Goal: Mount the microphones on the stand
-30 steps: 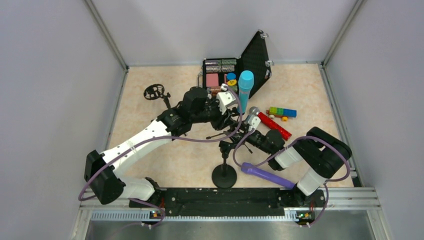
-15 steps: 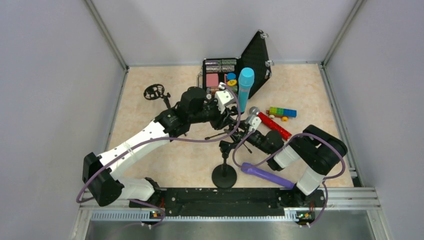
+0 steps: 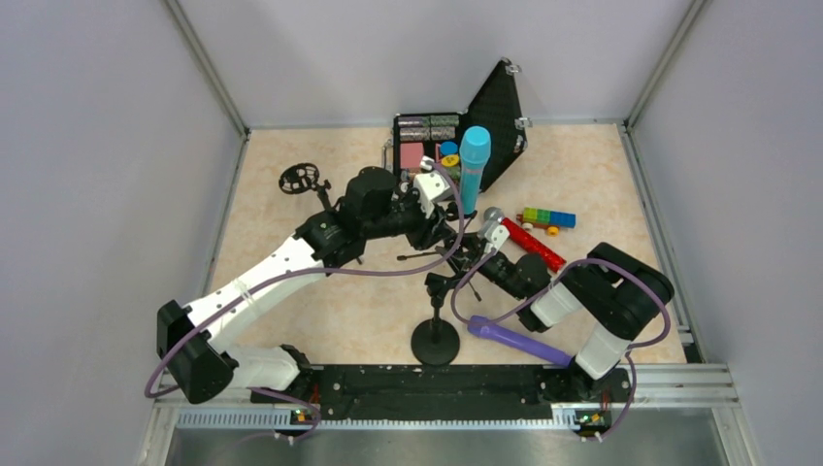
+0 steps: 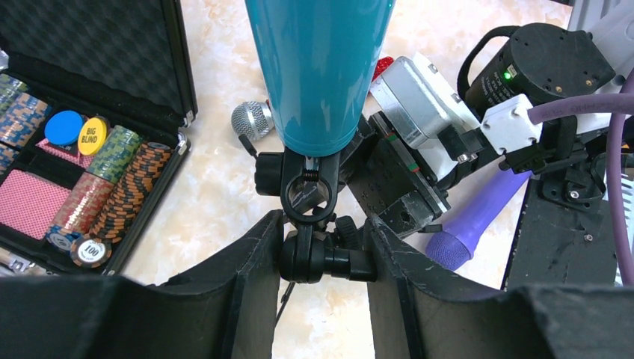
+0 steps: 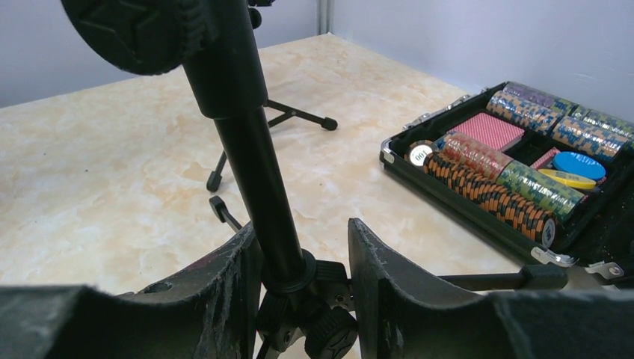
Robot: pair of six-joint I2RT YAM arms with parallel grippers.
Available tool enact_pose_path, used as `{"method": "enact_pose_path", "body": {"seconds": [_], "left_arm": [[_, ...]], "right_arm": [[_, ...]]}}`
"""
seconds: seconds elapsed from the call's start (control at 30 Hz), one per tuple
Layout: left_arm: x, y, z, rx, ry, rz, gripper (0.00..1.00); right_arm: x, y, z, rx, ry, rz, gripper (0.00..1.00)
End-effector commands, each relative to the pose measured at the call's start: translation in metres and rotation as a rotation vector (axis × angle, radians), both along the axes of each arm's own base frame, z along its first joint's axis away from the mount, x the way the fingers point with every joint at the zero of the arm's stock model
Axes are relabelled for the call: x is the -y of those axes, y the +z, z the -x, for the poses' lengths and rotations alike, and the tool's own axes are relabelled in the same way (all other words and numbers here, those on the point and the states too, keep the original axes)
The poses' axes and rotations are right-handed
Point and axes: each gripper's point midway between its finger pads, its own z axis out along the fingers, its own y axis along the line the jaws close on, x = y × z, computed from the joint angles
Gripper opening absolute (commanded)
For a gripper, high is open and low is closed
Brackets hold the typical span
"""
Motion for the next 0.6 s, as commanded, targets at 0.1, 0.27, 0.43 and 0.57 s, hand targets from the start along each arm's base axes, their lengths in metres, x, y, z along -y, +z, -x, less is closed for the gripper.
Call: {"method": "enact_pose_path", "body": {"seconds": [0.1,0.27,0.43,0.57], "left_arm": [[-0.002,0.150,0.007,0.295,0.016,0.344,0.00],[-0.002,0.160,0.000,0.308,0.075,0.374,0.00],[-0.007,0.170,-0.013,0.290,0.169,0.393,0.00],[-0.008,0.175,-0.016,0.290,0.189,0.401,0.00]], "right_arm": [[0.002,-0.017,-0.007,-0.070,-0.046,0.030,0.30],[0.000,-0.019,-0.007,-0.074,-0.059,0.048,0.27],[0.001,-0.021,-0.009,-0.062,-0.079,0.076,0.25],[0.003,-0.022,-0.010,-0.063,-0.086,0.079,0.25]]}}
